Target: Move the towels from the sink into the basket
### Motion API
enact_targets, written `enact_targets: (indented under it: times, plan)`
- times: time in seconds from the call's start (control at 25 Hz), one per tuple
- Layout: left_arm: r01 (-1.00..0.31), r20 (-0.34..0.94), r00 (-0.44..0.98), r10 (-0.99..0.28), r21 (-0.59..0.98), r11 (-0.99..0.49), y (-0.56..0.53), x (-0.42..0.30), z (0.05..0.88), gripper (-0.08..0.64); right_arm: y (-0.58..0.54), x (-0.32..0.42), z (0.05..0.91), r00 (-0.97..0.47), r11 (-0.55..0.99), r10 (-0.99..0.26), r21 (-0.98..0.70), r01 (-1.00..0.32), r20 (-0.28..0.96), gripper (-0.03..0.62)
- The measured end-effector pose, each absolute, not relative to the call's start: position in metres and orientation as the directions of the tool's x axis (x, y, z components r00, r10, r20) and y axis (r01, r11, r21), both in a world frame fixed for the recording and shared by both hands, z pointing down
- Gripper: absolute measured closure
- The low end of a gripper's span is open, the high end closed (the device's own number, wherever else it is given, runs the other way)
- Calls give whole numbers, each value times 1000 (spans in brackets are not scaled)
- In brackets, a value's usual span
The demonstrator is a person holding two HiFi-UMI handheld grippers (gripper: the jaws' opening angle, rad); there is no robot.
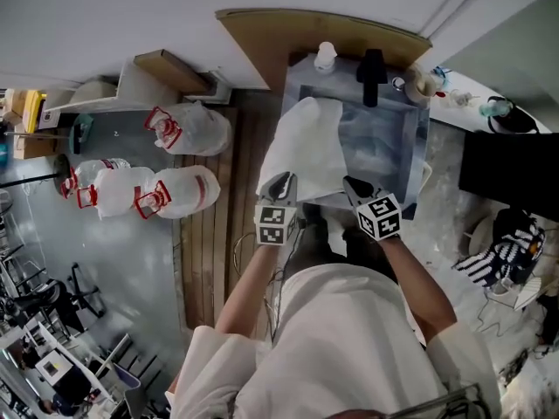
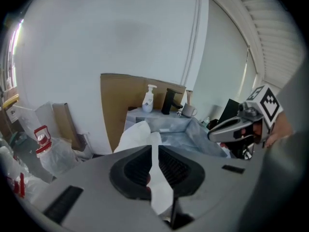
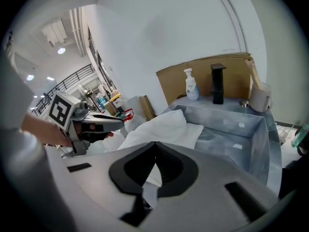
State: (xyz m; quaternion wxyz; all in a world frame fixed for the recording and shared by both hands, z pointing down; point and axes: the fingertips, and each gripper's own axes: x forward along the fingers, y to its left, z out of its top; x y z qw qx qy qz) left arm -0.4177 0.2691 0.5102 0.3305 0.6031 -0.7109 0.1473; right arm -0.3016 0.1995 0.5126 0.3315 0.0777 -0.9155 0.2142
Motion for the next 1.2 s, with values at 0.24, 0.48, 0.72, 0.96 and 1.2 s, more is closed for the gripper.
enact_targets:
  times: [0.24,0.48,0.72,0.96,1.2]
  plan:
    - [-953,694,-59,-717,176,248,271,-443,544,545,212,-311,523,-757,894,15,-349,-283,653,589]
    - [-960,722,-59,-689,148,238,261,-464,570,540,216,-309,538,-743,879,22,-367,-305,669,589]
    - [-969,759,-19,-651,147,200,254,-474,589,393,220,-309,547,-736,865,20,-381,-327,676,589]
    - [-984,834,2,-551,98,146,255,-477,624,222,219,-311,551,-735,860,16,-384,-335,678,589]
    - [-989,859,-5,-513,72,130,252,-480,651,193,223,-306,557,-730,857,24,-390,-337,683,589]
